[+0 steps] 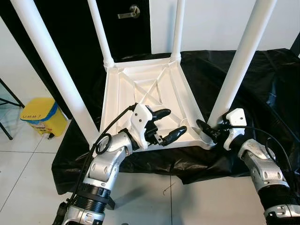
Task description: Building children table
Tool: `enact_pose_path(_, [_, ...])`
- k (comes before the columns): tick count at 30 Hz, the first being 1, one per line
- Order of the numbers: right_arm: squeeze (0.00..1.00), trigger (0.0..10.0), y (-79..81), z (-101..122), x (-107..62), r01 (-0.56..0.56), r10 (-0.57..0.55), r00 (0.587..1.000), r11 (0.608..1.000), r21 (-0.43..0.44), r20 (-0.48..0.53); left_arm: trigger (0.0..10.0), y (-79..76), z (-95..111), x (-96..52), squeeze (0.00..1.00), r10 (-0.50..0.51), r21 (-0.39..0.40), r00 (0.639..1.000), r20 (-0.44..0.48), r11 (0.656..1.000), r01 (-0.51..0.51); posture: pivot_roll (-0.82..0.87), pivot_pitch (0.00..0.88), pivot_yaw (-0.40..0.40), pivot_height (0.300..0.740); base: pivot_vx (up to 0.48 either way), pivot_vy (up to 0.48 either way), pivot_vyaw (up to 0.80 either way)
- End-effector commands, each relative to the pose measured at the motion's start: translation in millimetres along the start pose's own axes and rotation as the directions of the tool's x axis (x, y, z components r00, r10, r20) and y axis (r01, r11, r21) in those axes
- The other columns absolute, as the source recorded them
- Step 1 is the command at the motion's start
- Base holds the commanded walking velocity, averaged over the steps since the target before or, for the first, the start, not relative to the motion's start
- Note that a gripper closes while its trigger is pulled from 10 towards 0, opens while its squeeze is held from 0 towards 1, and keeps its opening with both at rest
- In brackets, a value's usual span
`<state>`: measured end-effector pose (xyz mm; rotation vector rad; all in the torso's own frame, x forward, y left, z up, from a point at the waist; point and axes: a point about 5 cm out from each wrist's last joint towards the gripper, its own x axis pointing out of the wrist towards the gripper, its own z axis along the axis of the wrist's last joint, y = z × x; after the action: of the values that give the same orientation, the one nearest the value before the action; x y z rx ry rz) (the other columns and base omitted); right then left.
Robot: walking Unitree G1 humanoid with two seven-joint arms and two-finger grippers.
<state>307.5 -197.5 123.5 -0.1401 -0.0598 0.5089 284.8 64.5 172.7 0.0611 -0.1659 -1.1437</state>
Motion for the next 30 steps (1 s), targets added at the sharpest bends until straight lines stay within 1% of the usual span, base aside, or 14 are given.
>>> enact_pose_path(1, [0.0, 10.0, 7.0, -13, -2.4, 0.042, -0.042, 0.998, 0.999, 0.0, -0.046, 10.0, 4.8, -1, 0.7, 0.0, 0.057, 0.014, 0.998, -0.013, 0.998, -0.057, -0.12, 0.0, 0.041, 0.74, 0.0, 0.0, 0.0])
enact_pose_path(7, [0.0, 10.0, 9.9, -12, -2.2, 0.119, -0.119, 0.992, 0.993, 0.006, -0.036, 10.0, 3.6, -2, 2.1, 0.0, 0.052, 0.012, 0.999, -0.013, 0.999, -0.051, -0.12, 0.0, 0.039, 0.74, 0.0, 0.0, 0.0])
enact_pose_path(9, [0.0, 10.0, 15.2, -12, -2.1, 0.16, -0.16, 0.987, 0.987, 0.006, -0.025, 10.0, 3.1, -2, 2.9, 0.0, 0.05, 0.01, 0.999, -0.012, 0.999, -0.05, -0.12, 0.0, 0.038, 0.74, 0.0, 0.0, 0.0])
enact_pose_path(12, [0.0, 10.0, 26.4, -10, 0.2, 0.179, -0.178, 0.984, 0.984, 0.014, -0.012, 10.0, 2.2, -3, 3.1, 0.0, 0.047, 0.007, 0.999, -0.011, 0.999, -0.047, -0.13, 0.0, 0.041, 0.74, 0.0, 0.0, 0.0])
enact_pose_path(14, [0.0, 10.0, 28.3, -10, 1.1, 0.18, -0.18, 0.984, 0.983, 0.017, -0.01, 10.0, 2.2, -3, 3.3, 0.0, 0.046, 0.007, 0.999, -0.012, 0.999, -0.046, -0.13, 0.0, 0.04, 0.74, 0.0, 0.0, 0.0])
enact_pose_path(15, [0.0, 10.0, 30.0, -10, 2.7, 0.214, -0.214, 0.977, 0.977, 0.027, -0.01, 10.0, 1.8, -3, 3.6, 0.0, 0.042, 0.007, 0.999, -0.012, 0.999, -0.041, -0.13, 0.0, 0.039, 0.74, 0.0, 0.0, 0.0])
enact_pose_path(17, [0.0, 10.0, 30.0, -10, 2.7, 0.214, -0.214, 0.977, 0.977, 0.027, -0.01, 10.0, 1.8, -3, 3.6, 0.0, 0.042, 0.007, 0.999, -0.012, 0.999, -0.041, -0.13, 0.0, 0.039, 0.74, 0.0, 0.0, 0.0])
enact_pose_path(19, [0.0, 10.0, 33.3, -8, 5.0, 0.287, -0.287, 0.958, 0.957, 0.04, -0.005, 10.0, 1.8, -3, 3.9, 0.0, 0.036, 0.01, 0.999, -0.012, 0.999, -0.036, -0.13, 0.0, 0.04, 0.74, 0.0, 0.0, 0.0])
enact_pose_path(20, [0.0, 10.0, 33.3, -8, 5.0, 0.287, -0.287, 0.958, 0.957, 0.04, -0.005, 10.0, 1.8, -3, 3.9, 0.0, 0.036, 0.01, 0.999, -0.012, 0.999, -0.036, -0.13, 0.0, 0.04, 0.74, 0.0, 0.0, 0.0])
enact_pose_path(23, [0.0, 10.0, 39.1, -4, 7.2, 0.382, -0.382, 0.924, 0.923, 0.058, 0.002, 10.0, 3.1, -2, 3.8, 0.0, 0.036, 0.015, 0.999, -0.011, 0.999, -0.036, -0.13, 0.0, 0.037, 0.74, 0.0, 0.0, 0.0])
enact_pose_path(25, [0.0, 10.0, 42.3, -3, 7.6, 0.414, -0.414, 0.91, 0.908, 0.068, -0.001, 10.0, 3.4, -2, 3.6, 0.0, 0.037, 0.017, 0.999, -0.011, 0.999, -0.037, -0.13, 0.0, 0.037, 0.74, 0.0, 0.0, 0.0])
enact_pose_path(26, [0.0, 10.0, 42.3, -3, 7.6, 0.414, -0.414, 0.91, 0.908, 0.068, -0.001, 10.0, 3.4, -2, 3.6, 0.0, 0.037, 0.017, 0.999, -0.011, 0.999, -0.037, -0.13, 0.0, 0.037, 0.74, 0.0, 0.0, 0.0])
enact_pose_path(28, [0.0, 10.0, 48.8, -4, 8.0, 0.449, -0.449, 0.893, 0.89, 0.081, -0.013, 10.0, 2.7, -2, 3.3, 0.0, 0.039, 0.015, 0.999, -0.01, 0.999, -0.039, -0.12, 0.0, 0.034, 0.74, 0.0, 0.0, 0.0])
enact_pose_path(30, [0.0, 10.0, 53.3, -4, 8.6, 0.463, -0.463, 0.886, 0.882, 0.086, -0.022, 10.0, 2.1, -2, 3.2, 0.0, 0.04, 0.013, 0.999, -0.009, 0.999, -0.04, -0.12, 0.0, 0.034, 0.74, 0.0, 0.0, 0.0])
